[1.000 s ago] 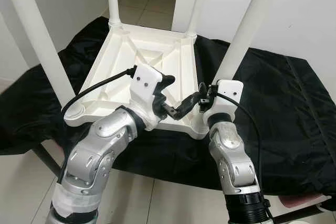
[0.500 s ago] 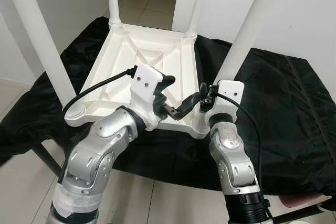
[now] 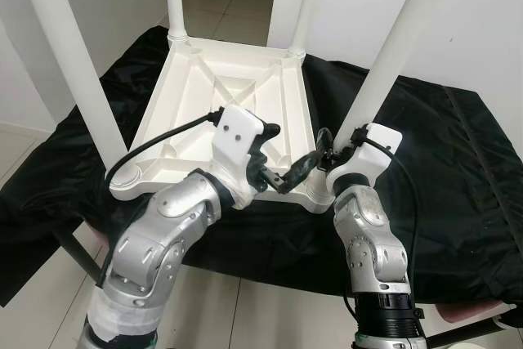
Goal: Building children table
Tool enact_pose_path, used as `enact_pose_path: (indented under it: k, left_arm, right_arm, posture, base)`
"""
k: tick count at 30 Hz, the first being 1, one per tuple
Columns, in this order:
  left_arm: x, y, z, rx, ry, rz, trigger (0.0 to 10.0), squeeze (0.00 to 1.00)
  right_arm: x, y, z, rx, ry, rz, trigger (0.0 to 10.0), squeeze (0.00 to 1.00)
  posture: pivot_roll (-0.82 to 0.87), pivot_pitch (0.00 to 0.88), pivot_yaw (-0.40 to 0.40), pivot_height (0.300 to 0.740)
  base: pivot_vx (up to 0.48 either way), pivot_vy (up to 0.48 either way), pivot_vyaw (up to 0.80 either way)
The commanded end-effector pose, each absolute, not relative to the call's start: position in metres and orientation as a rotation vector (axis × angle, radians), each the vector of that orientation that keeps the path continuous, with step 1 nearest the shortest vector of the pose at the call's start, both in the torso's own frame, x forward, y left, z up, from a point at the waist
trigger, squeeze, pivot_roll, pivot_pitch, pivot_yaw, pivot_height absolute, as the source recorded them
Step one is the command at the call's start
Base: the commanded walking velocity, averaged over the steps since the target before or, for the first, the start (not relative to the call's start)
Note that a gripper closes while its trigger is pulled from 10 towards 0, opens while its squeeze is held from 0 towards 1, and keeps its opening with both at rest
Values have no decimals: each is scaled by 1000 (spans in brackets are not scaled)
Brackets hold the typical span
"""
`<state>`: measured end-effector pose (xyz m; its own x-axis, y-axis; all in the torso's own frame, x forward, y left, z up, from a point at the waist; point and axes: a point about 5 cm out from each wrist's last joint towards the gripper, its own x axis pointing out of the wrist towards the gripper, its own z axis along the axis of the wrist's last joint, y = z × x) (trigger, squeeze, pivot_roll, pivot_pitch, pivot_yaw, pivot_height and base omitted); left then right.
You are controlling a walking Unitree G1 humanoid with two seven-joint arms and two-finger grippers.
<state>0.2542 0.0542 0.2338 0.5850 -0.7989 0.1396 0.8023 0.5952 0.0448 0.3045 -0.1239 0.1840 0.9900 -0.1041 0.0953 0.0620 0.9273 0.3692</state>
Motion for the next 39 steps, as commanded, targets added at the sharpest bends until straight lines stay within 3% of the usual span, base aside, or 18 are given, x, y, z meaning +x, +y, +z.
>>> enact_pose_path:
  k: [1, 7, 9, 11, 12, 13, 14, 15, 18, 20, 22, 25, 30, 35, 39]
  left_arm:
    - [252, 52, 236, -27, -161, -897, 10000, 0]
    - [251, 49, 236, -41, -159, -901, 10000, 0]
    - [251, 49, 237, -39, -164, -900, 10000, 0]
    - [251, 49, 237, -39, -164, -900, 10000, 0]
    - [252, 48, 239, -42, -169, -900, 10000, 0]
    - [252, 48, 239, -42, -169, -900, 10000, 0]
    - [252, 45, 240, -48, -173, -902, 10000, 0]
    - [252, 45, 240, -48, -173, -902, 10000, 0]
    - [251, 31, 241, -44, -183, -926, 10000, 0]
    - [251, 31, 241, -44, -183, -926, 10000, 0]
    - [247, 14, 236, 43, -193, -991, 10000, 0]
    - [244, 7, 234, 88, -203, -1026, 10000, 0]
    - [237, -7, 235, 173, -233, -1114, 10000, 0]
    - [232, -20, 246, 175, -280, -1181, 10000, 0]
    - [227, -27, 247, 166, -281, -1239, 10000, 0]
  right_arm:
    - [302, -118, 166, 438, -37, -106, 10000, 0]
    - [307, -116, 161, 288, -42, -54, 10000, 0]
    - [308, -118, 160, 421, -23, -42, 10000, 0]
    - [308, -118, 160, 421, -23, -42, 10000, 0]
    - [308, -120, 157, 593, 6, -33, 10000, 0]
    - [308, -120, 157, 593, 6, -33, 10000, 0]
    - [308, -122, 152, 754, 34, -22, 10000, 0]
    - [308, -122, 152, 754, 34, -22, 10000, 0]
    - [307, -128, 136, 1043, 75, 22, 10000, 0]
    - [307, -128, 136, 1043, 75, 22, 10000, 0]
    - [305, -134, 120, 1225, 71, 64, 10000, 0]
    - [303, -137, 112, 1276, 53, 72, 10000, 0]
    - [299, -143, 80, 1574, 47, 108, 10000, 0]
    - [308, -132, 62, 1509, 181, 143, 10000, 0]
    - [313, -127, 64, 1517, 178, 198, 10000, 0]
  posture:
    - [12, 58, -99, 740]
    - [11, 57, -99, 740]
    - [14, 55, -103, 740]
    - [14, 55, -103, 740]
    - [19, 56, -103, 740]
    - [19, 56, -103, 740]
    - [20, 58, -104, 740]
    - [20, 58, -104, 740]
    - [25, 64, -99, 740]
    - [25, 64, -99, 740]
    - [21, 67, -97, 740]
    - [21, 70, -96, 740]
    - [12, 77, -93, 740]
    - [12, 83, -90, 740]
    - [13, 85, -93, 740]
  base:
    - [0, 0, 0]
    - [0, 0, 0]
    - [0, 0, 0]
    - [0, 0, 0]
    - [0, 0, 0]
    - [0, 0, 0]
    - [0, 0, 0]
    - [0, 0, 0]
    - [0, 0, 0]
    - [0, 0, 0]
    - [0, 0, 0]
    - [0, 0, 0]
    - [0, 0, 0]
    - [0, 0, 0]
    - [0, 0, 0]
